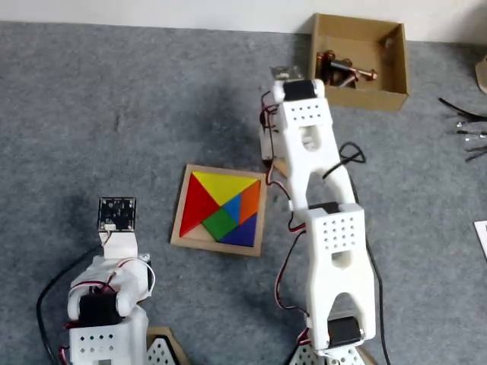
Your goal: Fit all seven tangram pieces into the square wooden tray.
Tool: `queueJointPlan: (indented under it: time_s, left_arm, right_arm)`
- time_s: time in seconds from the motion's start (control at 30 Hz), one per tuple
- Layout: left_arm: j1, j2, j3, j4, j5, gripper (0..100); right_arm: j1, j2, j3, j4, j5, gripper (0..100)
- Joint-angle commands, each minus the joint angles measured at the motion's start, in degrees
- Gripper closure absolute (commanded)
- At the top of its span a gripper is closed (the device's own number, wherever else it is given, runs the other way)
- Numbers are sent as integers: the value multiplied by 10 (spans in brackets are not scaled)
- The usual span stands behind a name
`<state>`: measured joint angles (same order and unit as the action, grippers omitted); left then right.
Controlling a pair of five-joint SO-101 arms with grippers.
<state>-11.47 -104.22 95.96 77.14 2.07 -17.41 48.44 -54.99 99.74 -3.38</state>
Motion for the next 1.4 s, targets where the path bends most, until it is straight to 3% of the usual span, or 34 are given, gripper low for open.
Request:
queueJointPlan:
  time_s: [0.0, 0.13, 0.33, 0.87, 1.03, 1.23, 1.37]
  left_arm:
    - [-5, -4, 12, 1, -4, 995]
    - [-5, -4, 12, 1, -4, 995]
    - [-5, -4, 12, 1, -4, 995]
    - [-5, -4, 12, 1, -4, 995]
    - [-5, -4, 12, 1, -4, 995]
    - [-5, -4, 12, 1, -4, 995]
    - [-5, -4, 12, 1, -4, 995]
  right_arm:
    - [-5, -47, -44, 12, 7, 995]
    - [-30, -49, -48, 14, 58, 995]
    - [-55, -129, -36, 14, 62, 995]
    - [-138, -385, 299, -40, 119, 995]
    - [-168, -467, 450, -117, 143, 995]
    - [-172, -542, 651, -279, 146, 995]
    - [-205, -552, 741, -349, 200, 995]
